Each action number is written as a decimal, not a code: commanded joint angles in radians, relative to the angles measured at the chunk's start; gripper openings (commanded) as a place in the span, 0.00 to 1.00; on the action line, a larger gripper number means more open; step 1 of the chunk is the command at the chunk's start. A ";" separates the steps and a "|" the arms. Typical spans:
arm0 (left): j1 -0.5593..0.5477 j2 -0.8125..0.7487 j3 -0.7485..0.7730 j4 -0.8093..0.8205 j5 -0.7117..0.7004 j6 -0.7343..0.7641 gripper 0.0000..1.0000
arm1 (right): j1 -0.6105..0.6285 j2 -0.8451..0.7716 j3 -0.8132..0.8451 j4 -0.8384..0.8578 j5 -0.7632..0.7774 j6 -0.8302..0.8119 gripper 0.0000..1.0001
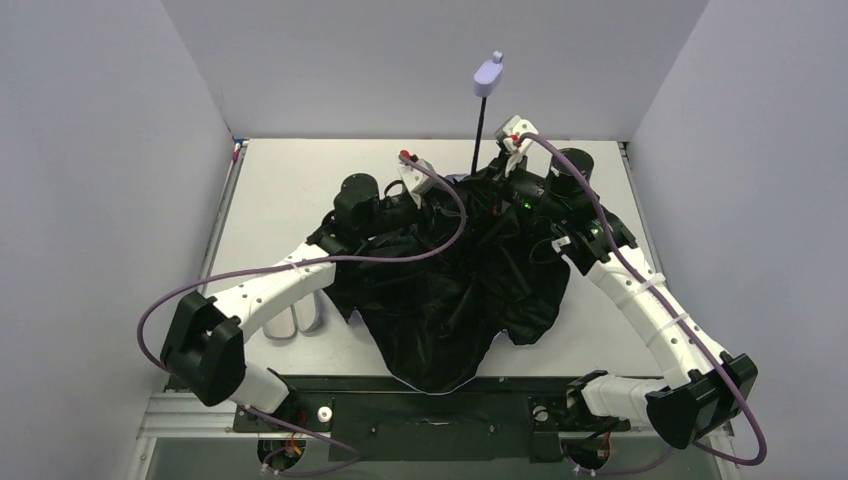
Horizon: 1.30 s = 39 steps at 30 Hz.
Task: Open the umbrella
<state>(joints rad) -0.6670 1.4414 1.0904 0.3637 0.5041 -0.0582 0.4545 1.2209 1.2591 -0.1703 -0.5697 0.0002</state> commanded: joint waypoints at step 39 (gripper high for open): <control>0.038 0.239 -0.172 -0.089 0.227 0.295 0.25 | -0.059 -0.028 0.273 0.377 -0.235 0.315 0.00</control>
<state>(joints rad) -0.6468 1.5776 0.9993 0.5777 0.7593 0.1894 0.4049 1.2732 1.3376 -0.1909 -0.7464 0.1947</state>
